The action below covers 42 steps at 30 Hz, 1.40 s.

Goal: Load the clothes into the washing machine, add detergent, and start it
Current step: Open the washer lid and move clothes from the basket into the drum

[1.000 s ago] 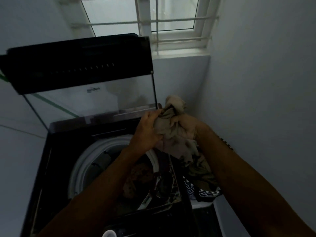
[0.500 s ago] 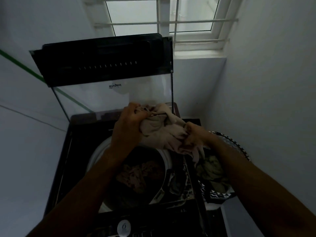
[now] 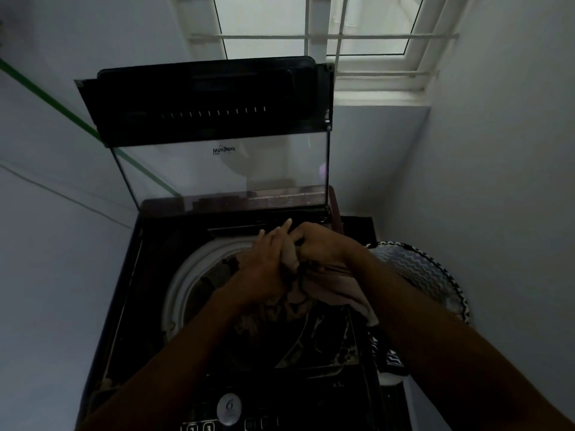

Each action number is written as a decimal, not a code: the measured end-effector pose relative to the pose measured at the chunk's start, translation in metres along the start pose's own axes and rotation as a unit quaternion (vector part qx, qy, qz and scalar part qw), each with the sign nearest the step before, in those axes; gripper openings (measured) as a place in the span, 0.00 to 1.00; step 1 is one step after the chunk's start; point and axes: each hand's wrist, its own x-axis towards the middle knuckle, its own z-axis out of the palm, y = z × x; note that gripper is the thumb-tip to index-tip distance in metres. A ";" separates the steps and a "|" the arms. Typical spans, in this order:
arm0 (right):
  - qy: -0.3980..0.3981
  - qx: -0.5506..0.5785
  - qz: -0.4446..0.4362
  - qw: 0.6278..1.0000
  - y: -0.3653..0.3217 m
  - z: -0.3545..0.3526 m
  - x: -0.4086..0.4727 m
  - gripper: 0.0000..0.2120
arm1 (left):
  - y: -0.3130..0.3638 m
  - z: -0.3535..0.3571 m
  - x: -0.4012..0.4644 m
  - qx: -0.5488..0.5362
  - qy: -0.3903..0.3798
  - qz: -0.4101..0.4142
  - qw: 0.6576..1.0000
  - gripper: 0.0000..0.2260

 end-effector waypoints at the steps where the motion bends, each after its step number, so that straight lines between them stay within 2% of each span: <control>1: 0.006 0.024 -0.002 1.000 -0.002 0.005 0.002 0.09 | 0.004 0.001 -0.001 -0.063 0.027 0.008 0.998 0.45; 2: 0.013 0.042 -0.001 0.999 -0.002 0.009 0.003 0.08 | 0.005 0.002 -0.001 -0.107 0.040 0.010 0.993 0.43; 4: 0.012 0.073 0.007 0.997 0.004 0.013 0.000 0.05 | 0.007 0.002 0.000 -0.128 0.037 -0.017 0.991 0.32; 6: 0.007 0.143 0.031 0.989 0.014 0.008 -0.010 0.05 | 0.003 0.003 -0.001 -0.078 0.047 -0.050 0.995 0.19; 8: 0.060 0.167 0.051 0.983 0.026 -0.005 -0.021 0.10 | -0.003 0.006 -0.002 -0.010 0.068 -0.053 0.996 0.15; 10: 0.180 0.025 0.068 0.981 0.052 -0.026 -0.035 0.09 | -0.007 0.013 -0.003 0.029 0.075 -0.040 0.996 0.16; 11: 0.230 -0.079 0.096 0.965 0.070 -0.035 -0.041 0.10 | -0.009 0.015 -0.003 0.045 0.069 -0.038 0.996 0.16; 12: 0.249 -0.137 0.144 0.948 0.086 -0.042 -0.051 0.12 | -0.010 0.019 -0.002 0.064 0.060 -0.034 0.996 0.16; 13: 0.238 -0.164 0.187 0.939 0.104 -0.046 -0.058 0.16 | -0.010 0.022 0.000 0.081 0.042 -0.041 0.995 0.16; 14: 0.188 -0.168 0.224 0.941 0.120 -0.044 -0.064 0.21 | -0.011 0.027 0.002 0.087 0.021 -0.048 0.995 0.18; 16: 0.035 -0.175 0.266 0.947 0.135 -0.028 -0.072 0.30 | -0.011 0.034 0.006 0.062 -0.036 -0.073 0.995 0.21; 17: -0.017 -0.176 0.270 0.946 0.139 -0.019 -0.073 0.30 | -0.011 0.037 0.009 0.042 -0.065 -0.082 0.994 0.22; 18: -0.033 -0.179 0.264 0.947 0.144 -0.010 -0.072 0.25 | -0.012 0.039 0.012 0.023 -0.088 -0.086 0.992 0.23; 19: -0.021 -0.187 0.241 0.952 0.151 0.000 -0.069 0.21 | -0.009 0.041 0.016 0.007 -0.104 -0.089 0.991 0.23; 20: 0.005 -0.167 0.231 0.959 0.159 0.007 -0.065 0.23 | -0.005 0.042 0.020 -0.013 -0.114 -0.087 0.990 0.24; 23: 0.030 -0.157 0.216 0.963 0.154 0.008 -0.062 0.36 | 0.017 0.047 0.033 -0.094 -0.123 -0.062 0.986 0.28; 25: 0.051 -0.186 0.204 0.960 0.139 -0.001 -0.067 0.29 | 0.038 0.050 0.041 -0.092 -0.127 -0.036 0.987 0.33; 30: 0.192 -0.163 0.189 0.949 0.113 -0.018 -0.067 0.17 | 0.072 0.063 0.045 -0.070 -0.094 0.000 0.993 0.53; 32: 0.196 -0.170 0.165 0.952 0.091 -0.024 -0.056 0.09 | 0.075 0.062 0.045 -0.067 -0.074 0.017 0.995 0.58; 34: 0.194 -0.174 0.126 0.957 0.071 -0.026 -0.044 0.10 | 0.071 0.056 0.043 -0.083 -0.048 -0.013 0.995 0.60; 37: 0.203 -0.116 0.111 0.966 0.043 -0.022 -0.032 0.09 | 0.061 0.034 0.036 -0.135 -0.005 -0.085 0.987 0.52; 39: 0.205 -0.062 0.086 0.973 0.026 -0.017 -0.026 0.07 | 0.050 0.017 0.028 -0.145 0.004 -0.108 0.983 0.40; 42: 0.162 0.033 0.046 0.985 0.013 -0.009 -0.021 0.01 | 0.023 -0.001 0.014 -0.134 0.028 -0.145 0.980 0.24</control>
